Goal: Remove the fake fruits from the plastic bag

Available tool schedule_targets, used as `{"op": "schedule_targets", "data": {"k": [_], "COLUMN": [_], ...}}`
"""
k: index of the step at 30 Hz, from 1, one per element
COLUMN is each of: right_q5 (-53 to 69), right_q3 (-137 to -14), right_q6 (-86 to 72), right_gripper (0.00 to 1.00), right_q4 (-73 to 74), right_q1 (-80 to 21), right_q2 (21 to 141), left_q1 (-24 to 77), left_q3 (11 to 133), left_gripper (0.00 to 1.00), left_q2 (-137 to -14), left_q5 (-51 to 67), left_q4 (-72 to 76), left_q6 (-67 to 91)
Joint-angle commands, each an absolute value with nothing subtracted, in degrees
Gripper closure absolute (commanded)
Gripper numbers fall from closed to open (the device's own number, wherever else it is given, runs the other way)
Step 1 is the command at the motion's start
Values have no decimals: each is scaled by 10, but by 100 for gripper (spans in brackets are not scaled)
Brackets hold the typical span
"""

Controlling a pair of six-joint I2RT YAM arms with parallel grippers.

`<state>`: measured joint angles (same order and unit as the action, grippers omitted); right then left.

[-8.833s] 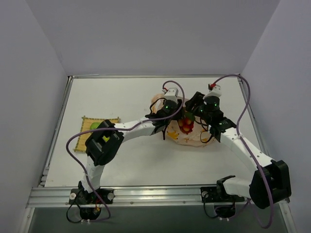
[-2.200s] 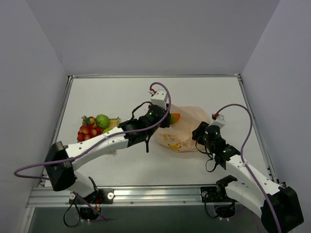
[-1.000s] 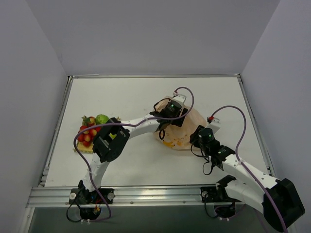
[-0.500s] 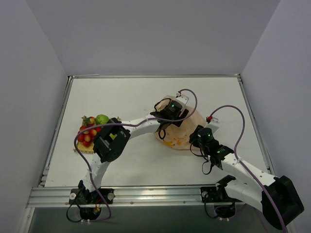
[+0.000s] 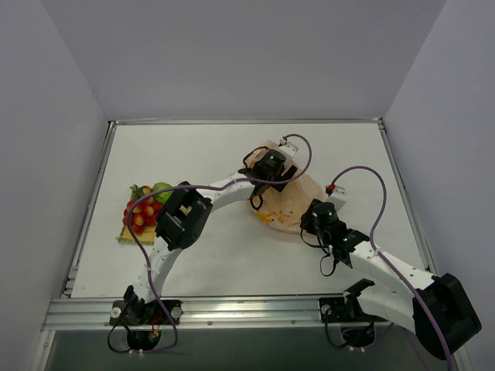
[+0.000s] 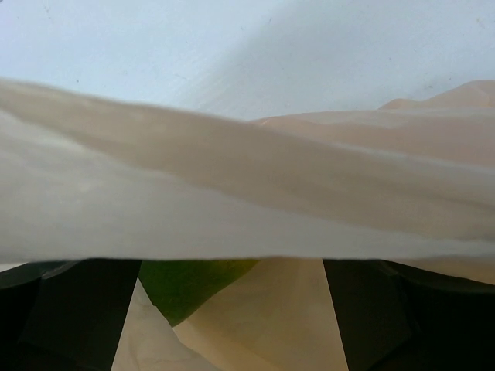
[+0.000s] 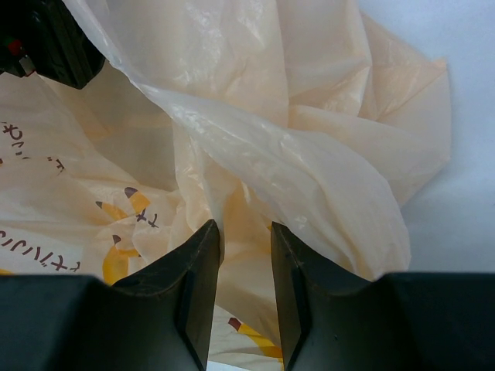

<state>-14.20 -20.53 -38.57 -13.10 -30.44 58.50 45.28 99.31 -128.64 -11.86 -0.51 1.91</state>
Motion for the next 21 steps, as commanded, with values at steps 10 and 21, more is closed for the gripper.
{"op": "schedule_targets", "data": {"k": [10, 21], "right_q5": [-150, -154], "right_q3": [-233, -240], "right_q6": [-374, -376], "right_gripper": [71, 71], "right_q4": [-144, -144], "right_q1": [-307, -307], "right_q2": [603, 606], "left_q1": [434, 437], "left_q3": [1087, 1038], "left_gripper": [17, 70], "left_q2": [-1338, -1275], "left_q5": [-112, -97], "left_q4": [-47, -20], "left_q6": [-39, -17]}}
